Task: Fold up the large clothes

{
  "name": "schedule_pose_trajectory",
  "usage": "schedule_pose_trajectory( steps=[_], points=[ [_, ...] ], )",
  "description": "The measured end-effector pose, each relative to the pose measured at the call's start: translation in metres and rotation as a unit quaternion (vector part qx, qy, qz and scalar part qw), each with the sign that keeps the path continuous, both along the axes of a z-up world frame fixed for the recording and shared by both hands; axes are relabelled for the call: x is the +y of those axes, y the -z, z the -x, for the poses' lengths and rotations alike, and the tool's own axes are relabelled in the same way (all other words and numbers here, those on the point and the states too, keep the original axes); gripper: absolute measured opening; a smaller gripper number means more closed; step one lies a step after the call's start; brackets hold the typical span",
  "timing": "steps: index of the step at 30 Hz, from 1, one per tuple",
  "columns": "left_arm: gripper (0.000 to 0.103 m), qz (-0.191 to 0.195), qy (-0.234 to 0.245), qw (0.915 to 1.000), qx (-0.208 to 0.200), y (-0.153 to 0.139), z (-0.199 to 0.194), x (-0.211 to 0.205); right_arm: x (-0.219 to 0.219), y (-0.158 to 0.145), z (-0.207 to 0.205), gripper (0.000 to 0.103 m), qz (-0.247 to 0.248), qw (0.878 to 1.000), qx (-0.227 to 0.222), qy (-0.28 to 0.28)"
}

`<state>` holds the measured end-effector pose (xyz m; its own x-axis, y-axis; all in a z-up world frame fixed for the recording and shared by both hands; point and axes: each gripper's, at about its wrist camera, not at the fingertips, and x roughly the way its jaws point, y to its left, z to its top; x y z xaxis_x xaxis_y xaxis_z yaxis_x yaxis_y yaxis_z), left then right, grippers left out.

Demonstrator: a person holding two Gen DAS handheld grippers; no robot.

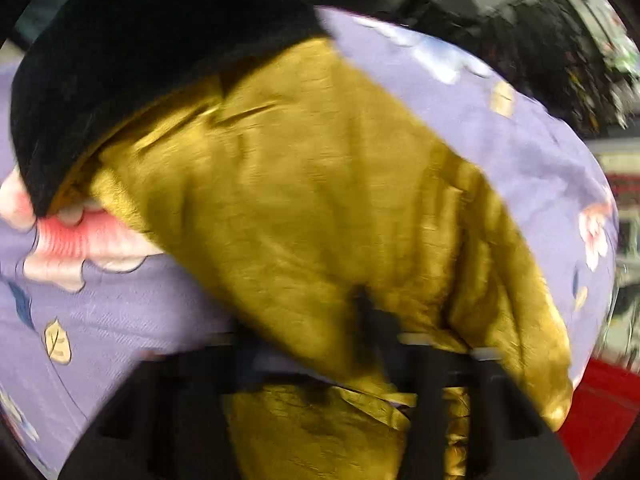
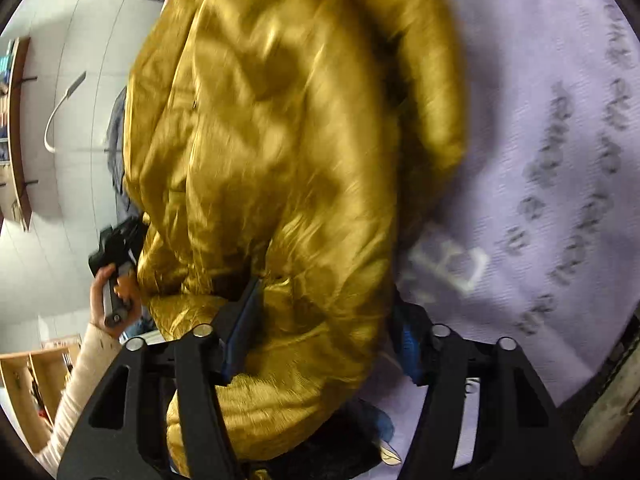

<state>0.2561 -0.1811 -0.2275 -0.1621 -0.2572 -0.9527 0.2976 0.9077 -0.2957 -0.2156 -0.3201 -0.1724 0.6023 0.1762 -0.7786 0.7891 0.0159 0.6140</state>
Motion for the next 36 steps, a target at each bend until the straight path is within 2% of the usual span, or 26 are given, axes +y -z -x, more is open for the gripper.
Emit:
schedule_pose_trajectory(
  steps=[1,4,7,10,11,13,14,19,21,22,25,27,29,30,32,33,34,35,36],
  points=[
    [0.012,0.015,0.002,0.9999,0.002,-0.006,0.0,0.001,0.0,0.0,-0.005,0.028,0.005,1.0,0.007,-0.006],
    [0.007,0.051,-0.01,0.9983,-0.025,-0.033,-0.006,0.014,-0.005,-0.007,-0.013,0.016,0.021,1.0,0.006,-0.016],
    [0.006,0.091,-0.049,0.9931,-0.057,-0.072,-0.016,0.053,-0.014,-0.027,-0.021,0.012,0.053,0.998,0.0,-0.033],
    [0.006,0.108,-0.072,0.987,-0.095,-0.108,-0.023,0.096,-0.028,-0.058,-0.029,0.011,0.086,0.995,-0.028,-0.036],
    [0.006,0.11,-0.08,0.9838,-0.117,-0.128,-0.028,0.123,-0.032,-0.066,-0.031,0.011,0.092,0.994,-0.037,-0.036],
    [0.006,0.12,-0.096,0.9793,-0.132,-0.149,-0.029,0.16,-0.042,-0.084,-0.039,0.01,0.112,0.991,-0.051,-0.045],
    [0.006,0.125,-0.109,0.9761,-0.141,-0.162,-0.026,0.191,-0.047,-0.097,-0.046,0.01,0.128,0.988,-0.06,-0.058],
    [0.006,0.089,-0.148,0.9628,-0.208,-0.218,0.009,0.316,-0.054,-0.157,-0.09,0.008,0.19,0.966,-0.121,-0.129],
    [0.006,0.054,-0.156,0.952,-0.257,-0.248,0.038,0.365,-0.052,-0.182,-0.11,0.001,0.206,0.952,-0.166,-0.155],
    [0.006,0.043,-0.161,0.9463,-0.277,-0.262,0.052,0.384,-0.052,-0.201,-0.121,0.001,0.216,0.941,-0.2,-0.166],
    [0.006,0.028,-0.168,0.9325,-0.318,-0.295,0.087,0.422,-0.048,-0.244,-0.143,0.001,0.263,0.92,-0.21,-0.202],
    [0.006,0.016,-0.17,0.9263,-0.336,-0.308,0.105,0.444,-0.047,-0.254,-0.169,0.001,0.263,0.914,-0.22,-0.215],
    [0.006,-0.001,-0.189,0.9202,-0.343,-0.309,0.106,0.461,-0.046,-0.246,-0.179,0.001,0.239,0.92,-0.207,-0.234],
    [0.009,-0.008,-0.203,0.9195,-0.336,-0.305,0.101,0.471,-0.04,-0.238,-0.186,0.001,0.231,0.922,-0.194,-0.243],
    [0.012,-0.009,-0.221,0.9248,-0.309,-0.287,0.089,0.485,-0.02,-0.223,-0.202,0.002,0.217,0.921,-0.179,-0.268],
    [0.019,-0.015,-0.229,0.9258,-0.3,-0.277,0.085,0.486,-0.01,-0.216,-0.208,0.004,0.213,0.92,-0.174,-0.278],
    [0.04,-0.015,-0.231,0.9289,-0.289,-0.267,0.082,0.484,0.003,-0.203,-0.208,0.006,0.202,0.922,-0.165,-0.287],
    [0.054,-0.011,-0.227,0.9327,-0.28,-0.261,0.08,0.482,0.015,-0.189,-0.207,0.015,0.188,0.924,-0.154,-0.297],
    [0.073,-0.005,-0.22,0.9364,-0.274,-0.254,0.084,0.477,0.028,-0.178,-0.206,0.029,0.176,0.924,-0.144,-0.306]
  ],
)
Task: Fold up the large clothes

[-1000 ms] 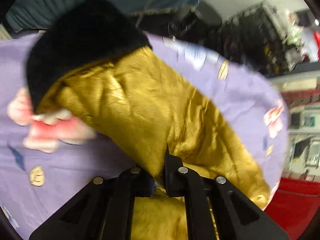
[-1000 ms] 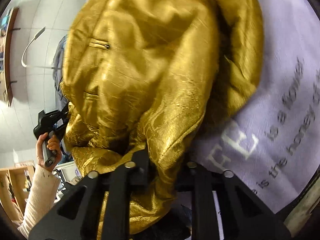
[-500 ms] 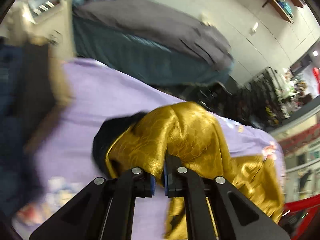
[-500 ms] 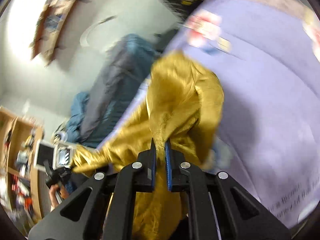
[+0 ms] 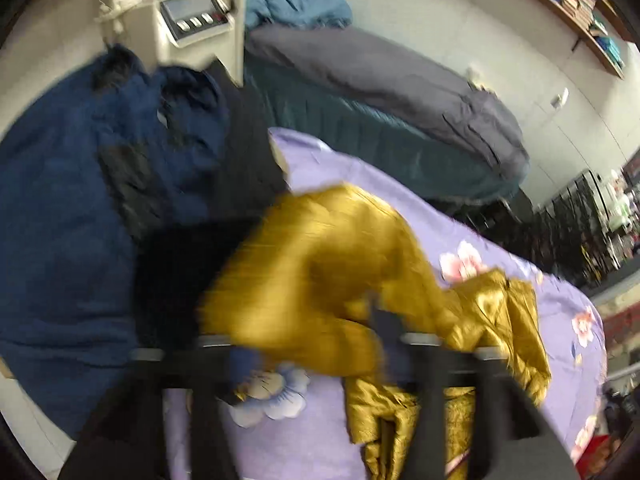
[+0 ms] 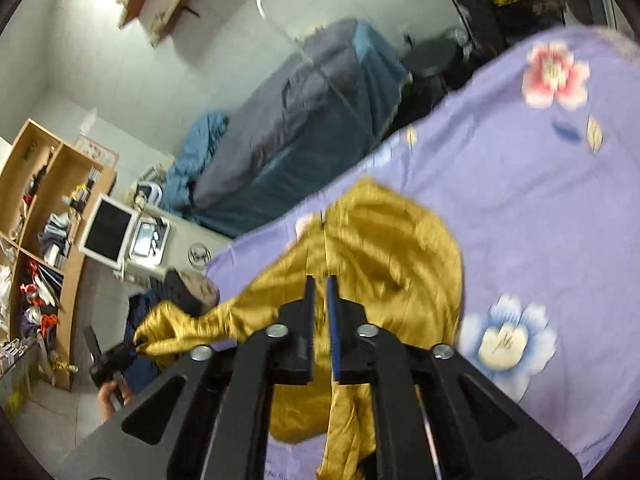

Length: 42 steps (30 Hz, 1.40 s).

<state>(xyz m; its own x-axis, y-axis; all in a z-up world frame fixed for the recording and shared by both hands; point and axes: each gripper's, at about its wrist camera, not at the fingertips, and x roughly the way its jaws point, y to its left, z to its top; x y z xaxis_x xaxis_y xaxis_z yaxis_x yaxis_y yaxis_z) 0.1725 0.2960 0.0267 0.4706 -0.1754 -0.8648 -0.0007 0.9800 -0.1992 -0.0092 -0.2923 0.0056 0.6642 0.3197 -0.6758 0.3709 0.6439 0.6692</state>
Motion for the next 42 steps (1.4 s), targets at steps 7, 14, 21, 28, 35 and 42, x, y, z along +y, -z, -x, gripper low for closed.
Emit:
schedule_pose_trajectory(
  steps=[7,14,21,28,35,42],
  points=[
    [0.094,-0.027,0.057,0.9979,0.015,0.02,0.03,-0.042,0.055,0.056,0.051,0.067,0.04,0.994,0.096,-0.027],
    [0.097,-0.027,0.091,0.9954,0.015,0.025,0.089,-0.073,0.077,0.052,0.105,0.077,0.222,0.964,0.133,-0.068],
    [0.097,-0.062,0.16,0.9846,0.036,0.053,0.136,-0.112,0.126,0.095,0.123,0.085,0.233,0.935,0.186,-0.19],
    [0.097,-0.066,0.18,0.9811,0.026,0.05,0.147,-0.128,0.145,0.17,0.098,0.085,0.217,0.917,0.238,-0.234],
    [0.097,-0.073,0.17,0.9828,0.008,0.042,0.15,-0.132,0.137,0.199,0.077,0.041,0.116,0.936,0.229,-0.239],
    [0.097,-0.066,0.128,0.9888,0.041,0.059,0.163,-0.108,0.104,0.152,0.098,0.011,0.154,0.952,0.176,-0.196]
  ],
)
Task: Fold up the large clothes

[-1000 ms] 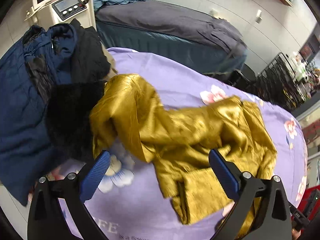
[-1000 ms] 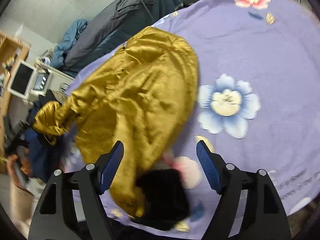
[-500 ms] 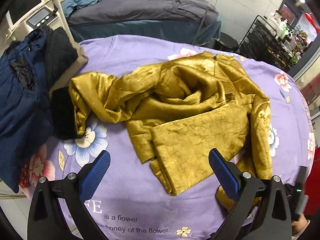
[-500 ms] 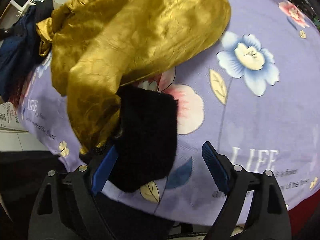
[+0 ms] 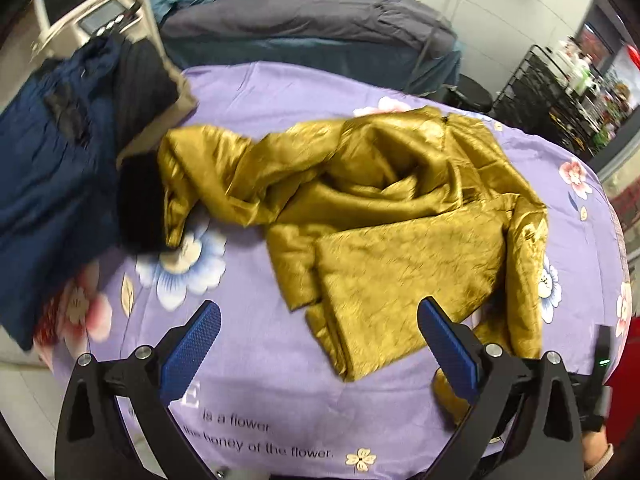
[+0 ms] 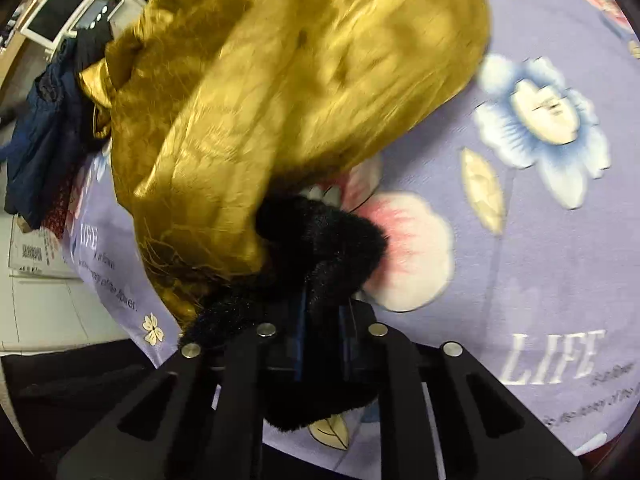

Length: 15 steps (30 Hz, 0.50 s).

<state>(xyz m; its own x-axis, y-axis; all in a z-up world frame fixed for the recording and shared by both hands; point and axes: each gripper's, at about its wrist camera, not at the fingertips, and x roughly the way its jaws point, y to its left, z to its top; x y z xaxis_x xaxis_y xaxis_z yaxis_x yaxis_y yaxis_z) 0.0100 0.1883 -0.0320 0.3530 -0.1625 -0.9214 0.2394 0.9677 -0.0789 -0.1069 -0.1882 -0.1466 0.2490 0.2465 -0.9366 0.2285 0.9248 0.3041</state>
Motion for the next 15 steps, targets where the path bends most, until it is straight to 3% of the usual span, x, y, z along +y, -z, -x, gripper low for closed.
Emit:
schedule_pose_trajectory(
  steps=[7,12,14,15],
  points=[
    [0.097,0.006,-0.045,0.9987,0.023,0.017,0.002,0.02,-0.106,-0.076,0.027,0.006,0.097,0.989,-0.047,0.102],
    [0.097,0.014,-0.031,0.9987,0.038,0.024,0.002,0.01,-0.211,-0.137,0.033,0.006,0.221,0.953,-0.073,0.195],
    [0.097,0.001,-0.007,0.9989,0.047,0.03,0.004,-0.001,-0.268,-0.158,0.038,0.006,0.268,0.927,-0.069,0.255],
    [0.097,-0.012,0.008,0.9987,0.05,0.033,0.006,-0.008,-0.284,-0.161,0.042,0.006,0.276,0.919,-0.061,0.275]
  ],
)
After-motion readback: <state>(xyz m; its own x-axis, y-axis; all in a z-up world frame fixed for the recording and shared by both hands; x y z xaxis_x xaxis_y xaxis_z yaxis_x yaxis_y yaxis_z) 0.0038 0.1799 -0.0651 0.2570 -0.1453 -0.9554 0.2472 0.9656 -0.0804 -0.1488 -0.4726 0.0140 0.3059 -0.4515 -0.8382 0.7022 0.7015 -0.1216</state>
